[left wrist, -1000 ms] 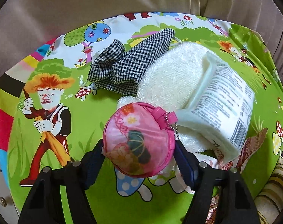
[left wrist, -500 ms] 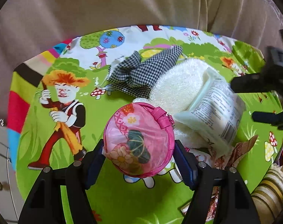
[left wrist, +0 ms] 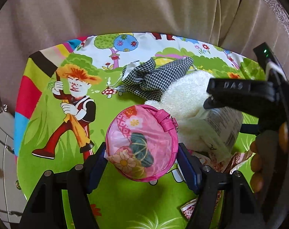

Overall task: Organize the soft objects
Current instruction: 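Carry the purse and cotton-pad bag over the box and release both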

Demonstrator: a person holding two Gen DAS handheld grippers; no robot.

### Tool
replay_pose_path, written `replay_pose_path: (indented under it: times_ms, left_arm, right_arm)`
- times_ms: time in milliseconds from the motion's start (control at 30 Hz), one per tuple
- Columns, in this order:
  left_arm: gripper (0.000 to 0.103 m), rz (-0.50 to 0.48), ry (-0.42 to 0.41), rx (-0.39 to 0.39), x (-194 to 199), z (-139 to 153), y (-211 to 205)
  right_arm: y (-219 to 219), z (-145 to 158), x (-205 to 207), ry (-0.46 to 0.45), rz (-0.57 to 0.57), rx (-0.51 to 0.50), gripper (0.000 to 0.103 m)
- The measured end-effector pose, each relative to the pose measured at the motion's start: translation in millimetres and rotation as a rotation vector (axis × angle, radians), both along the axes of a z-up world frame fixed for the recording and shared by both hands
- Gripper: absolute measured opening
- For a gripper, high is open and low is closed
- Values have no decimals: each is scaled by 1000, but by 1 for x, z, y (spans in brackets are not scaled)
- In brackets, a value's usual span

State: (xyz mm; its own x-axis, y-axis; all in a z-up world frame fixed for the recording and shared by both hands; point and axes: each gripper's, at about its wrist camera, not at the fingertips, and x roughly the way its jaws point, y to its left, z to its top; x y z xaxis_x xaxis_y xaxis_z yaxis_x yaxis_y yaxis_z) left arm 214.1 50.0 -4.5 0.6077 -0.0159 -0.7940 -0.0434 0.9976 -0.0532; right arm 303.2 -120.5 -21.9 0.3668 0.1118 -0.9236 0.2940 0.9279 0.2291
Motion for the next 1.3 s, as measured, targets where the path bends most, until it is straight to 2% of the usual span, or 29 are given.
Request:
replay_pose_path:
  times_ms: [67,133,300,767,967,1300]
  left_arm:
    - [71,8,-2,-8,-1,0,2]
    - [71,10,-7,-13,-3,2,2]
    - [71,12,-15,-20,-5,4,1]
    - [71,6,-56,-35,-17,22,-12]
    - [71,-19,-75,-45,-25,31,-28]
    - [71,-62,-74,-56,-38,36,-55]
  right_arm:
    - [3,-1,0,-11,20,-36,101]
    - [5,1,-3,-37,50,-61,93]
    - [1,4,-10,-72,100,-55,91]
    - [-30,40,-50,-236,141,-77,91]
    - [-43,59,-73,-317,170,-136,90]
    - [-68,74,-103,-381,190,-189,90]
